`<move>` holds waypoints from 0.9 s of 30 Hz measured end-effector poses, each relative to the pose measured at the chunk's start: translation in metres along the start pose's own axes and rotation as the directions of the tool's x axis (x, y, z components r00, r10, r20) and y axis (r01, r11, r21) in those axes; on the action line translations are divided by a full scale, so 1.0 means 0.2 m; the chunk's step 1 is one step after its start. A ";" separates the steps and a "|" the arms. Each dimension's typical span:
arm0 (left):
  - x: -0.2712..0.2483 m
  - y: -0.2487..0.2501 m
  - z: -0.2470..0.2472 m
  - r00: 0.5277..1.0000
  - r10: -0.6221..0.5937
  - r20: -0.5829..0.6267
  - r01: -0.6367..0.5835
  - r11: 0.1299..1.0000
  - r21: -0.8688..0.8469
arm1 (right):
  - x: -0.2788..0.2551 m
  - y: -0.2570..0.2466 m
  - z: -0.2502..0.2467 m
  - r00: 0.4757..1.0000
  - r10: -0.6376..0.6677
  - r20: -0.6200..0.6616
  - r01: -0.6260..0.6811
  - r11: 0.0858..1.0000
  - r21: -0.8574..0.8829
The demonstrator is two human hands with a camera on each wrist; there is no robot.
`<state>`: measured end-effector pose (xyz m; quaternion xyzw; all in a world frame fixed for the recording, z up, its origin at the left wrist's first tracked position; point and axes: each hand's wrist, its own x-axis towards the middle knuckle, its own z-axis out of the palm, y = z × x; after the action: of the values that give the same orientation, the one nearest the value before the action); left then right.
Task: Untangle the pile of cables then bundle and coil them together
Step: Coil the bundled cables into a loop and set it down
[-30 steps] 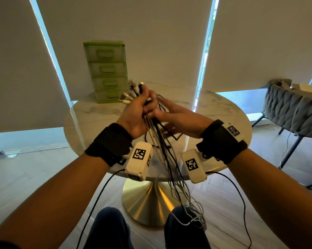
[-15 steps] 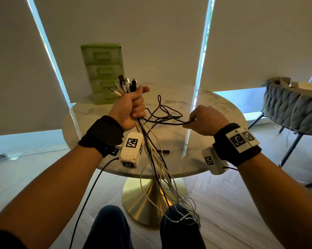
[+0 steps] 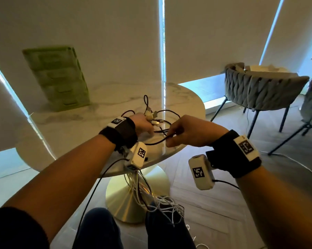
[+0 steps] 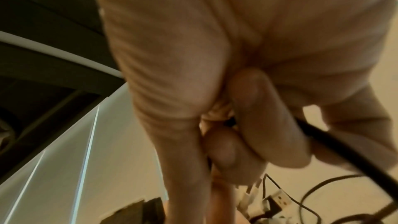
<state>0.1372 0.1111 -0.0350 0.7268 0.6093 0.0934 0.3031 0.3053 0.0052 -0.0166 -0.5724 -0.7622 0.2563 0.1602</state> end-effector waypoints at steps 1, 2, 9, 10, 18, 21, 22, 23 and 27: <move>0.01 0.02 0.02 1.000 0.007 0.004 -0.008 0.999 0.037 | -0.02 0.02 0.00 1.000 0.006 -0.024 -0.005 0.999 0.034; 0.00 0.04 0.03 1.000 0.026 0.001 -0.026 0.998 0.058 | -0.03 0.05 0.00 0.998 0.029 -0.055 -0.024 0.995 0.093; -0.10 0.27 0.09 0.923 0.370 0.104 -0.350 0.921 -0.173 | -0.07 0.25 0.08 0.944 0.270 -0.189 -0.142 0.851 0.506; -0.12 0.32 0.11 0.890 0.438 0.128 -0.418 0.895 -0.156 | -0.08 0.28 0.09 0.927 0.274 -0.258 -0.120 0.865 0.488; -0.18 0.52 0.33 0.718 0.687 -0.117 -0.688 0.674 -0.268 | -0.20 0.77 0.17 0.542 0.794 -0.275 -0.165 0.422 0.891; -0.20 0.55 0.33 0.730 0.665 -0.156 -0.658 0.624 -0.421 | -0.29 1.00 0.24 0.523 0.851 -0.045 -0.327 0.249 0.912; -0.20 0.55 0.33 0.742 0.653 -0.151 -0.638 0.620 -0.456 | -0.31 1.04 0.26 0.528 0.849 -0.016 -0.378 0.252 0.891; -0.20 0.56 0.33 0.758 0.636 -0.146 -0.615 0.622 -0.484 | -0.32 1.06 0.26 0.542 0.840 -0.008 -0.414 0.275 0.868; -0.16 0.59 0.40 0.809 0.571 -0.136 -0.534 0.619 -0.576 | -0.31 0.98 0.23 0.743 0.647 -0.170 -0.324 0.571 0.754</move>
<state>0.2676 0.0466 -0.0254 0.7496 0.2865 0.3439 0.4876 0.4543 -0.0225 -0.1637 -0.7046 -0.3632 0.4190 0.4427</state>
